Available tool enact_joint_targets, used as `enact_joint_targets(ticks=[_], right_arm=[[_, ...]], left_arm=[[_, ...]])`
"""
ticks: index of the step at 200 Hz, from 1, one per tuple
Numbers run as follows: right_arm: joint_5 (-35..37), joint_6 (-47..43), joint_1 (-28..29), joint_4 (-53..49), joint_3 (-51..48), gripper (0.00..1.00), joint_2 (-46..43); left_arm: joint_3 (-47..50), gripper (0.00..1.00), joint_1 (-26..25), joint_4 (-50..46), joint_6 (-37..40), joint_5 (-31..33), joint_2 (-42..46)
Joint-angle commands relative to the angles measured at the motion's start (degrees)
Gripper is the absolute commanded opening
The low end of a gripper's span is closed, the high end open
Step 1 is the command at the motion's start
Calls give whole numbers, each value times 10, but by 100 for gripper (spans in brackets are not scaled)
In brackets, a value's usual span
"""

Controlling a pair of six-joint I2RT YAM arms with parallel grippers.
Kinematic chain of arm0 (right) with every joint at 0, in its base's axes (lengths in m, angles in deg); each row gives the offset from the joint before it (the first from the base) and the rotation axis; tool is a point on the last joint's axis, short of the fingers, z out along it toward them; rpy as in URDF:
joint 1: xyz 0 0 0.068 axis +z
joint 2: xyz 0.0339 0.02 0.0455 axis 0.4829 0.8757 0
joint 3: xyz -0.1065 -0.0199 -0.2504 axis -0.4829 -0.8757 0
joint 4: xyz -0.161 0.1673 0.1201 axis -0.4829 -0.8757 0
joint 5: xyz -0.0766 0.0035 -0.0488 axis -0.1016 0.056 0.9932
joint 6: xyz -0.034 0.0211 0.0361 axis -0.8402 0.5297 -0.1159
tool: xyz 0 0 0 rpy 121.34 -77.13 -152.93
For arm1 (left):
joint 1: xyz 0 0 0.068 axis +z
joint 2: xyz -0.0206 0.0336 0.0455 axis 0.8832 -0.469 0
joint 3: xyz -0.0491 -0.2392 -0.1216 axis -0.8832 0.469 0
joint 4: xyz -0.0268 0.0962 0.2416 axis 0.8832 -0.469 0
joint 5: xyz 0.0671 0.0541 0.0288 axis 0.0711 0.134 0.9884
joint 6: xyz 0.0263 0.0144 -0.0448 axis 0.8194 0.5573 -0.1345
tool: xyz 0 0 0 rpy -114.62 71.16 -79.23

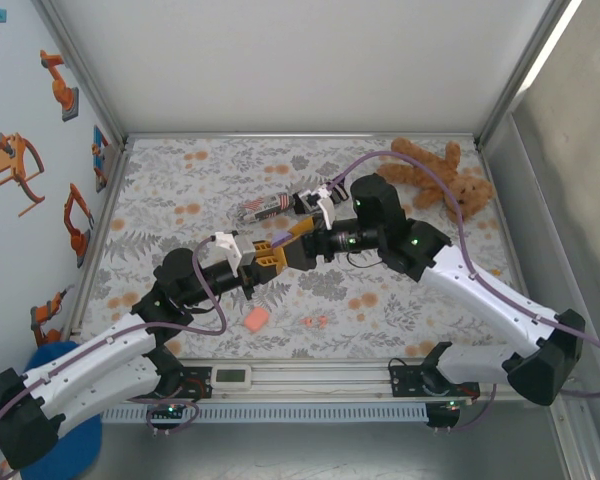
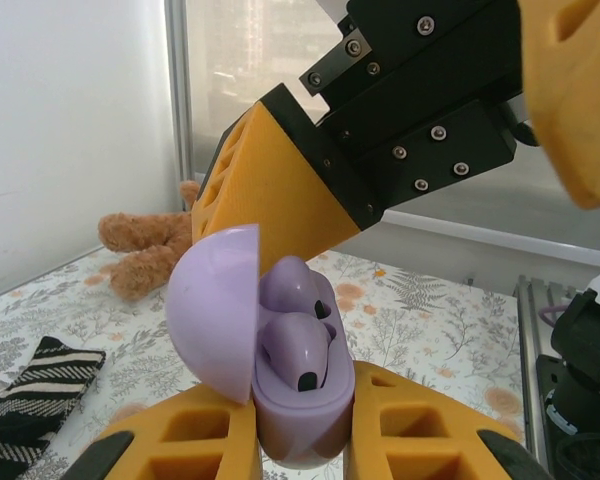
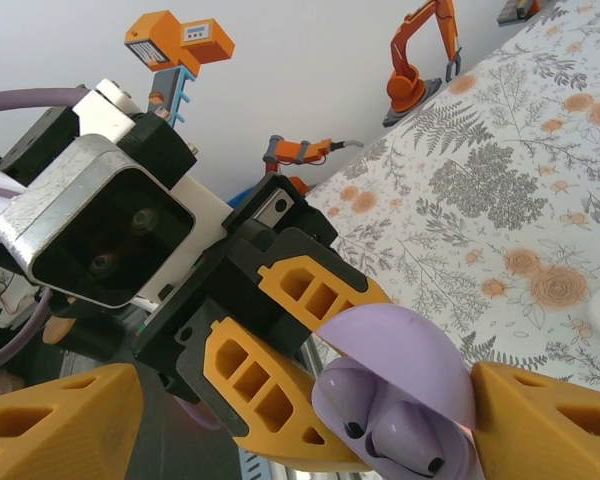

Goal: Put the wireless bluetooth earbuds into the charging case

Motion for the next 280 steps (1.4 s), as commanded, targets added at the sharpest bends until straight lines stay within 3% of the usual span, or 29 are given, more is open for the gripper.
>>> enact_joint_targets(ticks=[1, 87, 131, 158, 280], right_arm=[[-17, -14, 9, 23, -3, 83, -26], [31, -54, 11, -21, 3, 83, -40], [100, -137, 11, -43, 0, 83, -62], [107, -198, 11, 11, -43, 83, -85], [5, -422, 10, 96, -158, 91, -108]], left_arm=[[6, 0, -1, 1, -7, 11, 6], [3, 0, -1, -4, -4, 9, 12], [-2, 0, -1, -37, 2, 5, 33], [2, 0, -1, -64, 8, 14, 53], [-3, 0, -2, -162, 34, -9, 124]])
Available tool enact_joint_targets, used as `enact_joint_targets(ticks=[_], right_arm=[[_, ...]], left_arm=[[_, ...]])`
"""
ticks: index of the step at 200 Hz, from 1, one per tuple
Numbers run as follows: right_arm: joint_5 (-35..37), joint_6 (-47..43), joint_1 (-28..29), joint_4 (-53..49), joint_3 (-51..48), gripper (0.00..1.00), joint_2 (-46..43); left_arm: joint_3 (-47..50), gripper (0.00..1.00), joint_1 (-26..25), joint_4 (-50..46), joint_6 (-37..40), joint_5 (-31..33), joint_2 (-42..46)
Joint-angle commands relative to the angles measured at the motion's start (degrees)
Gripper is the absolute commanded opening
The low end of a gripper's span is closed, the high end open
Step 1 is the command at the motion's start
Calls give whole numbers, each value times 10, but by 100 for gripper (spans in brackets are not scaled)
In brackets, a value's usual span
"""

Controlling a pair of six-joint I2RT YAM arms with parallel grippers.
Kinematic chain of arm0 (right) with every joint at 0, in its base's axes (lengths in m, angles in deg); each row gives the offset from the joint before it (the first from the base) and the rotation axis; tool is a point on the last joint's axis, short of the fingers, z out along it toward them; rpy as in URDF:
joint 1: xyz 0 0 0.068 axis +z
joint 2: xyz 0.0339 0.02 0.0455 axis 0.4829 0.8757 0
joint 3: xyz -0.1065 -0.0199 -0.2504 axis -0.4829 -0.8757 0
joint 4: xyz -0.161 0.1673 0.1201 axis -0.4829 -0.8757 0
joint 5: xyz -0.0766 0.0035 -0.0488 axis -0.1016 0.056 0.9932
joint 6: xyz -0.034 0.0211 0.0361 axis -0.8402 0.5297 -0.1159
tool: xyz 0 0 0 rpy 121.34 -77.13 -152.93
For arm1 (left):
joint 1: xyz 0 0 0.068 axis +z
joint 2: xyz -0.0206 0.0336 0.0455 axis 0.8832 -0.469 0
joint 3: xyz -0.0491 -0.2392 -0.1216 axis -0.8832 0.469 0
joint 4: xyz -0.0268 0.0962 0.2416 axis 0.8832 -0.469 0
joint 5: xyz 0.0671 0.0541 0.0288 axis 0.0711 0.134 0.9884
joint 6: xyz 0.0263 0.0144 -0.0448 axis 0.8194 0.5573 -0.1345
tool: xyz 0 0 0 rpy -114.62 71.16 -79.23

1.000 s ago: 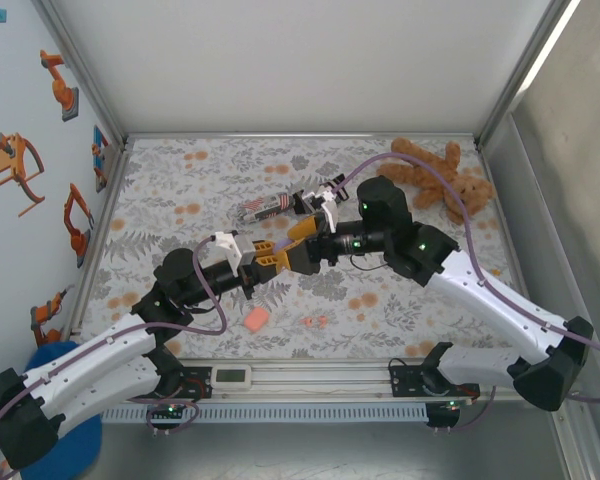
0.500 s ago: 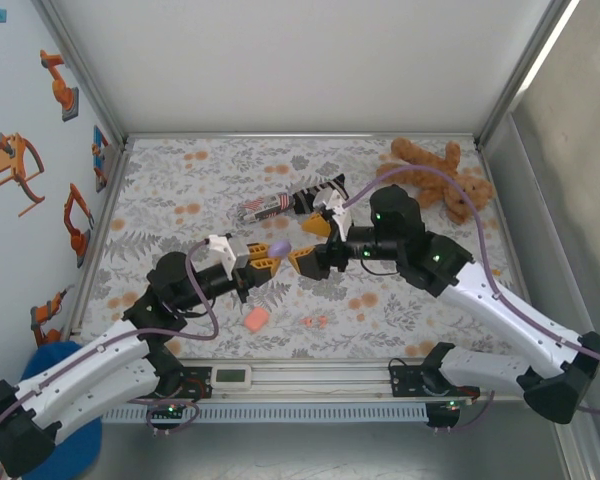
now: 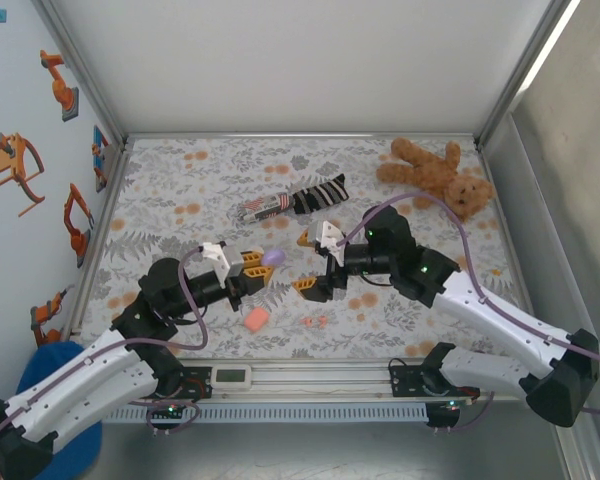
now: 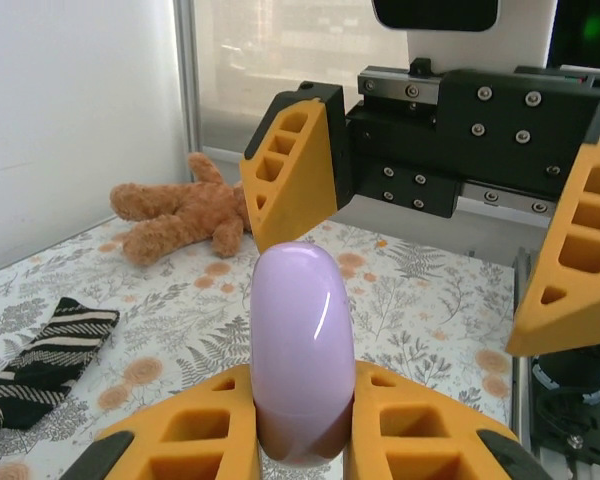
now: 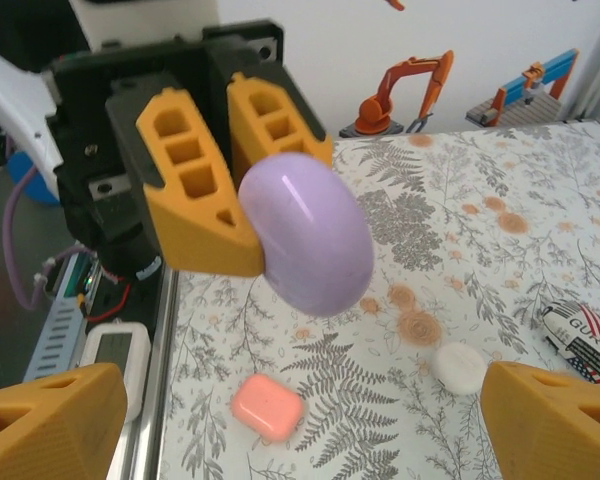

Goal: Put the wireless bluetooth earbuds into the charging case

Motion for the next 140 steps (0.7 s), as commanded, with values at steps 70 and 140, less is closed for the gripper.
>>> enact_joint_targets(ticks=[70, 140], right_arm=[[-62, -74, 2, -18, 44, 85, 19], [-102, -46, 3, -5, 77, 70, 69]], left_arm=[[-15, 0, 1, -26, 33, -54, 13], [-25, 0, 0, -26, 45, -72, -1]])
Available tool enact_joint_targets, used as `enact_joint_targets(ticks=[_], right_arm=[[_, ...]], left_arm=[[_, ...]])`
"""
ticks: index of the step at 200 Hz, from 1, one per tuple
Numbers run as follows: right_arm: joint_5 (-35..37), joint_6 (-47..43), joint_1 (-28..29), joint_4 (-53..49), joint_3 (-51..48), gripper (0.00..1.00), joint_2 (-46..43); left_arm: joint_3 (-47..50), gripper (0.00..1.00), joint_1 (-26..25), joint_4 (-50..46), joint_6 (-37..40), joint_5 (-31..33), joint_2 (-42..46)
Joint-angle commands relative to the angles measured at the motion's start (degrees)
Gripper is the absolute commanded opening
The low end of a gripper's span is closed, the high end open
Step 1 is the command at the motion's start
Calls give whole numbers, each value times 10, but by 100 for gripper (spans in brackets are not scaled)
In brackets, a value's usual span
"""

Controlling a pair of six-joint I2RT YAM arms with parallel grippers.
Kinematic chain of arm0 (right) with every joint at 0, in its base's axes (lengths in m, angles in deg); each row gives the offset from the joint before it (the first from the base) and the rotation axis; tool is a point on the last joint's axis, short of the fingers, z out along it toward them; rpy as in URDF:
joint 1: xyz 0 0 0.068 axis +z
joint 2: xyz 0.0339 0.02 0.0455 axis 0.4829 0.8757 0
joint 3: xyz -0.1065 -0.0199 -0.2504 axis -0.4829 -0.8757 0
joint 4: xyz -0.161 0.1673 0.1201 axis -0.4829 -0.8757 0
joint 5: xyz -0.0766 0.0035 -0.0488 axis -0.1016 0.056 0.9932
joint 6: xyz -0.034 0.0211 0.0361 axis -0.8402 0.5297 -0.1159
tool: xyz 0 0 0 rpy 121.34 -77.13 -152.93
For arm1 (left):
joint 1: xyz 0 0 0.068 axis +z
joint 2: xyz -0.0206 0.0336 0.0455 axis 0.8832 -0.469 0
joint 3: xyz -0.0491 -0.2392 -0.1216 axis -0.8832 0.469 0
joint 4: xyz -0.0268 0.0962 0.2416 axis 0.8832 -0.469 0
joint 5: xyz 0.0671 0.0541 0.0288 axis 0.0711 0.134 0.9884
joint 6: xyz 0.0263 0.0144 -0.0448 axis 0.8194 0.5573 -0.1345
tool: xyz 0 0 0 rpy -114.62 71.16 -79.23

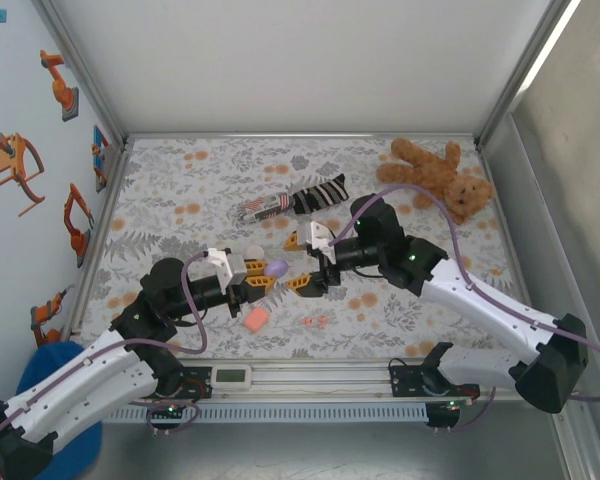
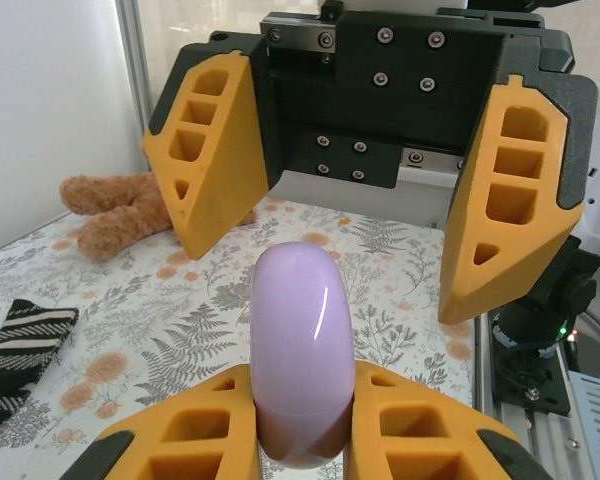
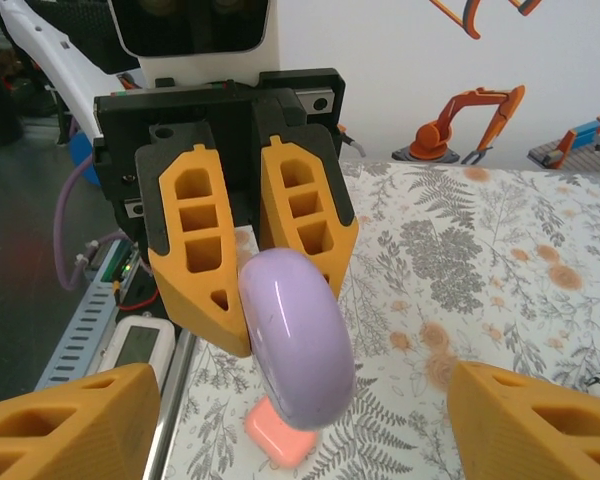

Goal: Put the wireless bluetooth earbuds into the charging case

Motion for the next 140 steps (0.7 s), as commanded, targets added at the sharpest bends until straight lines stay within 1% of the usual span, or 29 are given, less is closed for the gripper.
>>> enact_joint_targets(ticks=[1, 67, 82, 122, 140], right_arm=[[-26, 11, 3, 8, 21, 70, 6], [-44, 20, 4, 0, 32, 56, 25], [-49, 20, 3, -2, 33, 56, 28], [-59, 20, 5, -13, 42, 43, 40], [-62, 20, 8, -16, 45, 42, 45]], left_arm=[[-23, 0, 0, -1, 16, -17, 1], [-24, 0, 0, 5, 15, -18, 0], [-24, 0, 0, 6, 15, -19, -1], [-24, 0, 1, 9, 14, -17, -4], [-25, 0, 1, 10, 14, -17, -5]])
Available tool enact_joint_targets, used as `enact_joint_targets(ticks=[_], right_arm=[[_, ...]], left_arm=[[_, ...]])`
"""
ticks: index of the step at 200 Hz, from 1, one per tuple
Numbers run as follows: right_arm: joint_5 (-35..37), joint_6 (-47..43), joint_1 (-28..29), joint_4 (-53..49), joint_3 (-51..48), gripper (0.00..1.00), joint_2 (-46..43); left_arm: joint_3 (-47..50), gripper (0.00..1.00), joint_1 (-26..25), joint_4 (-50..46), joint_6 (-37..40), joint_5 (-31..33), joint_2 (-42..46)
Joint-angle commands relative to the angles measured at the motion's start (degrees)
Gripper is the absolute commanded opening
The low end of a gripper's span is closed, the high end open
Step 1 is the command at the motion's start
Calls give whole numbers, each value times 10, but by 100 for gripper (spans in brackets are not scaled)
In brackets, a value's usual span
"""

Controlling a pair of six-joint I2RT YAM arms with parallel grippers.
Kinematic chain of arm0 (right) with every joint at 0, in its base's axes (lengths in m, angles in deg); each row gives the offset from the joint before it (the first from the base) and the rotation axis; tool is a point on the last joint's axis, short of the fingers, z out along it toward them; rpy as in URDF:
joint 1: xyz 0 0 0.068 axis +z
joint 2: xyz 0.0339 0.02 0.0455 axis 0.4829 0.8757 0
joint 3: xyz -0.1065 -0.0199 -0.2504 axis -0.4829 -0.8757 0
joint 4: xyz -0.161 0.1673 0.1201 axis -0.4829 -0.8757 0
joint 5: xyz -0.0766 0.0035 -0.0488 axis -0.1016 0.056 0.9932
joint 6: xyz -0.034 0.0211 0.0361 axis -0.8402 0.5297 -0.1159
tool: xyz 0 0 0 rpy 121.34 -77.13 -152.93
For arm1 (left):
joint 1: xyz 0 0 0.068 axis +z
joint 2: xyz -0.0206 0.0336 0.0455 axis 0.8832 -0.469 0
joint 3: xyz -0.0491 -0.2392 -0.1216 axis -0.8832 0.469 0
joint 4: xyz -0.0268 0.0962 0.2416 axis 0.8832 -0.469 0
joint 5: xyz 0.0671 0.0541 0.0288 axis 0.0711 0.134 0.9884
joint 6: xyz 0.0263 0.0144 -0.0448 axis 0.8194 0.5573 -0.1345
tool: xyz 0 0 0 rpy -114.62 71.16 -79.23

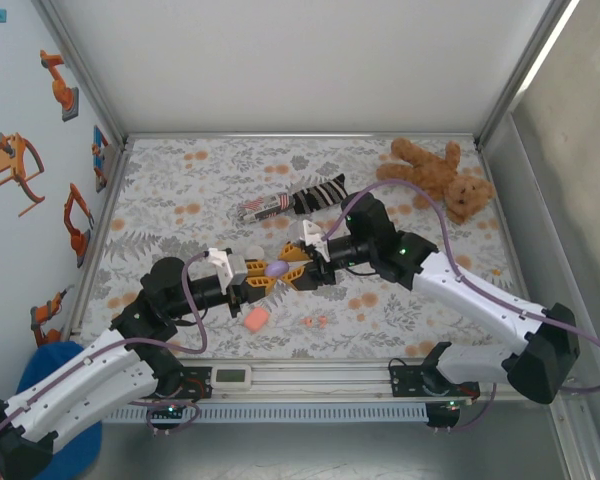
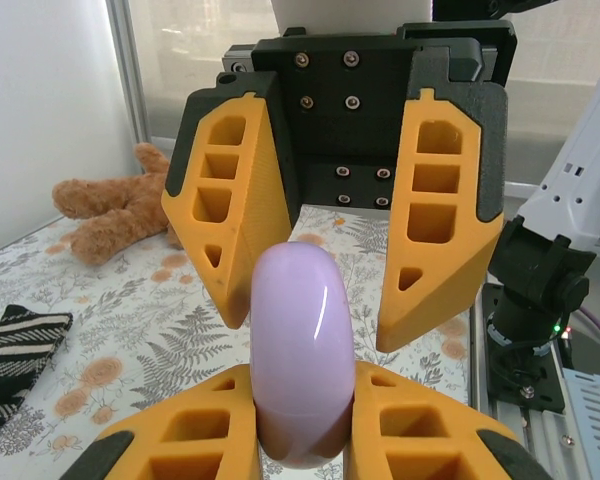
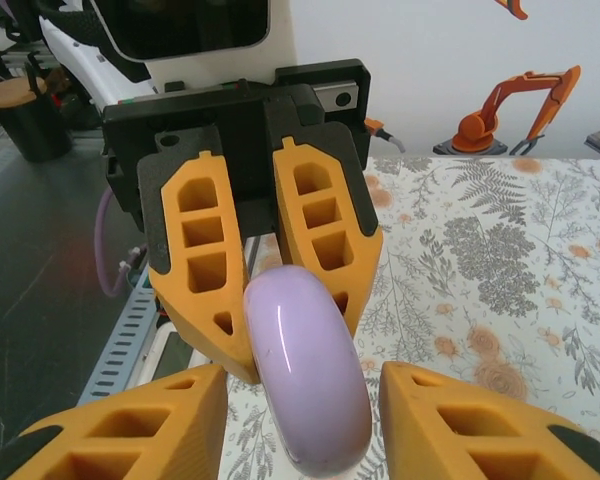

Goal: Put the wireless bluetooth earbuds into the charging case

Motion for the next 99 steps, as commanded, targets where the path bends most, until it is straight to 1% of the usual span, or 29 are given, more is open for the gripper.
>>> enact_joint_targets(ticks=[1, 38, 67, 73, 79, 99], right_arm=[[-18, -1, 6, -8, 24, 42, 7], [-17, -1, 8, -12, 26, 28, 8], [-15, 1, 8, -15, 23, 20, 6], [-14, 2, 7, -14, 21, 20, 4], [-12, 3, 8, -13, 20, 20, 3], [-1, 6, 7, -11, 15, 19, 0]], left_arm=[[-22, 0, 0, 10, 11, -10, 0], [-21, 0, 0, 12, 9, -5, -2], [-20, 0, 0, 17, 7, 0, -2], [-19, 4, 1, 17, 7, 2, -3], [-19, 11, 1, 18, 7, 3, -3], [-16, 14, 1, 19, 8, 10, -3]])
